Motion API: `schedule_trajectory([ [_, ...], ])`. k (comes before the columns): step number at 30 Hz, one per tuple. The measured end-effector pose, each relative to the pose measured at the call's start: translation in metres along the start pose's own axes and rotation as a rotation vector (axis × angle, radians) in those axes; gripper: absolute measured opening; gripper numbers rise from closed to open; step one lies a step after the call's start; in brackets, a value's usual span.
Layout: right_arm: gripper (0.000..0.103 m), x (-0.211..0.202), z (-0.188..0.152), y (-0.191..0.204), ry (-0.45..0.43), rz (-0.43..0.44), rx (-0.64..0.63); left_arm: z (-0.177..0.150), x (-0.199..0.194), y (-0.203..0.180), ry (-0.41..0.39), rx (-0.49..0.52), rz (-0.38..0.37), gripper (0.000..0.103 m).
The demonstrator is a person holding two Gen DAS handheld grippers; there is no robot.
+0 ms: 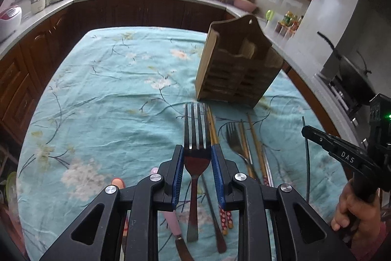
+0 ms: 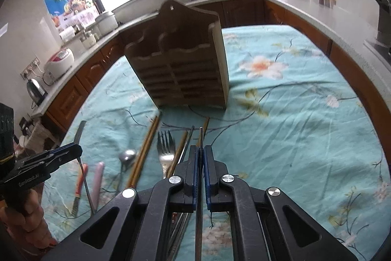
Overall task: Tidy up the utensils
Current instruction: 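Lift the fork and metal chopstick with both tools toward the wooden caddy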
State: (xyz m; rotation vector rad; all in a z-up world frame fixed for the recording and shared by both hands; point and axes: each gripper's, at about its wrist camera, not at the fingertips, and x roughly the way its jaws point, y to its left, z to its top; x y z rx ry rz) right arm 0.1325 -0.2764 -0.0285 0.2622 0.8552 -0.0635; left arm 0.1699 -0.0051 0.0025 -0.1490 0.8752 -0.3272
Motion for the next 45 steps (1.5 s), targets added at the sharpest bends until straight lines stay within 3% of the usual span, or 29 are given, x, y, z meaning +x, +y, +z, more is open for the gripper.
schedule_trajectory([
  [12,0.004,-0.048,0.006,0.004,-0.112,0.030,0.011,-0.005,-0.048,-0.002,-0.077,-0.011,-0.023,0.019],
  [15,0.004,-0.059,0.012,0.007,-0.148,0.034,0.007,-0.003,-0.056,-0.003,-0.090,-0.012,-0.034,0.015],
  [16,0.004,-0.062,0.014,0.008,-0.160,0.036,0.006,-0.002,-0.057,-0.003,-0.093,-0.012,-0.036,0.003],
  [30,0.004,-0.076,0.025,0.010,-0.220,0.051,0.000,0.003,-0.059,-0.002,-0.119,-0.014,-0.045,0.001],
  [38,0.004,-0.083,0.038,0.008,-0.273,0.057,0.010,0.025,-0.058,0.000,-0.152,-0.034,-0.105,0.000],
  [45,0.004,-0.091,0.069,0.008,-0.361,0.062,0.009,0.070,-0.053,-0.002,-0.209,-0.060,-0.210,0.000],
])
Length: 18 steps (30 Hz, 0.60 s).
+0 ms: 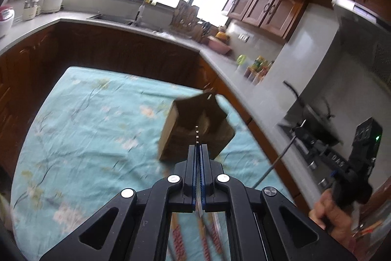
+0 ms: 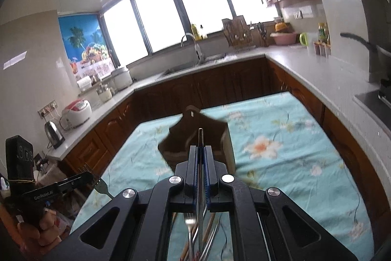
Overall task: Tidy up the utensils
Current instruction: 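Lift the fork and metal chopstick with both tools toward the wooden caddy, then lower both utensils into the caddy slots and open both tools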
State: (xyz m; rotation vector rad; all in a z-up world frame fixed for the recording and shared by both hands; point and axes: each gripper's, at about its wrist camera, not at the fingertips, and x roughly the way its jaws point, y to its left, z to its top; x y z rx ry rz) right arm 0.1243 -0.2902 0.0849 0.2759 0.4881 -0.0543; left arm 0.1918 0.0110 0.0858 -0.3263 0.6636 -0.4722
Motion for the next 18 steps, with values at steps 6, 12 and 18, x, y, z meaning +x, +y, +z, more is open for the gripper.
schedule_trajectory([
  [6,0.004,0.005,0.037,-0.002,-0.097,-0.001,0.007,0.040,0.017,-0.002,-0.082,0.002,-0.067,0.000],
  [12,0.004,0.014,0.075,-0.001,-0.219,-0.013,0.004,0.068,0.060,0.015,-0.151,-0.042,-0.115,0.000],
  [18,0.004,0.041,0.089,-0.009,-0.284,-0.035,0.009,0.070,0.134,0.052,-0.147,-0.145,-0.170,0.000],
])
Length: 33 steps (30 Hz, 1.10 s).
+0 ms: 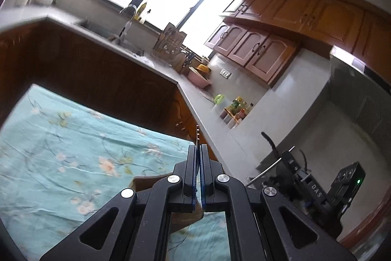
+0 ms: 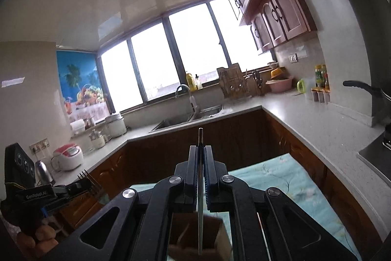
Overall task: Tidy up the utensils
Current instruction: 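Lower both utensils into the caddy slots and open both tools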
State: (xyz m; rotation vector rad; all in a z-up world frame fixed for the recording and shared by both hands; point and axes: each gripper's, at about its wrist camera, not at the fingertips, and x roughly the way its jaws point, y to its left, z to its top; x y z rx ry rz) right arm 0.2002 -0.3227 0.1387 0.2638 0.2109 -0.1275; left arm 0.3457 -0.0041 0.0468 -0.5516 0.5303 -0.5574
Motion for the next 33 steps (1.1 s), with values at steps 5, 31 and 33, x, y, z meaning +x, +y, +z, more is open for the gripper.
schedule_trajectory([
  [5,0.004,0.032,-0.017,-0.011,0.019,-0.018,0.015,-0.008,0.051,0.041,0.025,-0.086,-0.009,0.000],
  [31,0.009,0.082,-0.086,-0.053,0.200,-0.009,0.127,-0.024,0.085,0.054,0.118,-0.078,0.117,0.017],
  [33,0.009,0.082,-0.087,-0.052,0.205,-0.008,0.128,-0.025,0.082,0.050,0.122,-0.075,0.125,0.021],
])
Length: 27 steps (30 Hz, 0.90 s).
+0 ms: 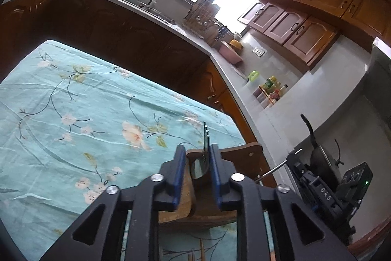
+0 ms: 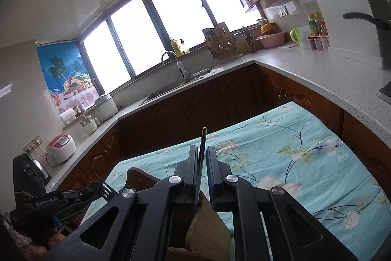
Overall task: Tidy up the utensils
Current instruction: 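Lower both utensils into the caddy slots and open both tools, then withdraw both tools from the caddy back over the utensils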
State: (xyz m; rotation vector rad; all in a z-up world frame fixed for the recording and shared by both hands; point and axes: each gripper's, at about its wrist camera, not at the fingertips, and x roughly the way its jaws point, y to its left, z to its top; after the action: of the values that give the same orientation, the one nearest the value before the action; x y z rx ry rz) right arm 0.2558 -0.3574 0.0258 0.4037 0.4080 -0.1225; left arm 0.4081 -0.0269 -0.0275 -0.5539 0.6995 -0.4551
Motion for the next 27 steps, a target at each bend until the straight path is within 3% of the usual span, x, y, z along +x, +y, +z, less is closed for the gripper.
schedule_trajectory([
  [5,0.012,0.001,-0.002,-0.001,0.028,0.002,0.005,-0.004,-0.007,0.001,0.015,0.006,0.014,0.028],
  [9,0.028,-0.002,-0.003,-0.001,0.034,0.010,0.019,-0.006,-0.014,-0.004,0.014,0.016,0.019,0.038],
  [12,0.031,-0.009,-0.003,0.002,0.031,0.014,0.013,-0.009,-0.021,-0.004,0.020,0.014,0.020,0.045],
  [16,0.050,-0.022,-0.004,0.006,0.024,0.021,0.010,-0.017,-0.041,-0.005,0.020,0.013,0.026,0.053],
  [19,0.054,-0.036,-0.008,0.007,0.029,0.028,0.011,-0.025,-0.060,-0.006,0.016,0.014,0.041,0.060],
  [20,0.057,-0.039,-0.009,0.007,0.032,0.030,0.012,-0.028,-0.068,-0.005,0.013,0.019,0.052,0.064],
  [22,0.073,-0.050,-0.013,0.007,0.031,0.035,0.016,-0.037,-0.086,-0.007,0.006,0.030,0.072,0.070],
  [27,0.088,-0.077,-0.029,0.012,0.044,0.041,0.007,-0.064,-0.133,-0.012,-0.001,0.068,0.150,0.081],
])
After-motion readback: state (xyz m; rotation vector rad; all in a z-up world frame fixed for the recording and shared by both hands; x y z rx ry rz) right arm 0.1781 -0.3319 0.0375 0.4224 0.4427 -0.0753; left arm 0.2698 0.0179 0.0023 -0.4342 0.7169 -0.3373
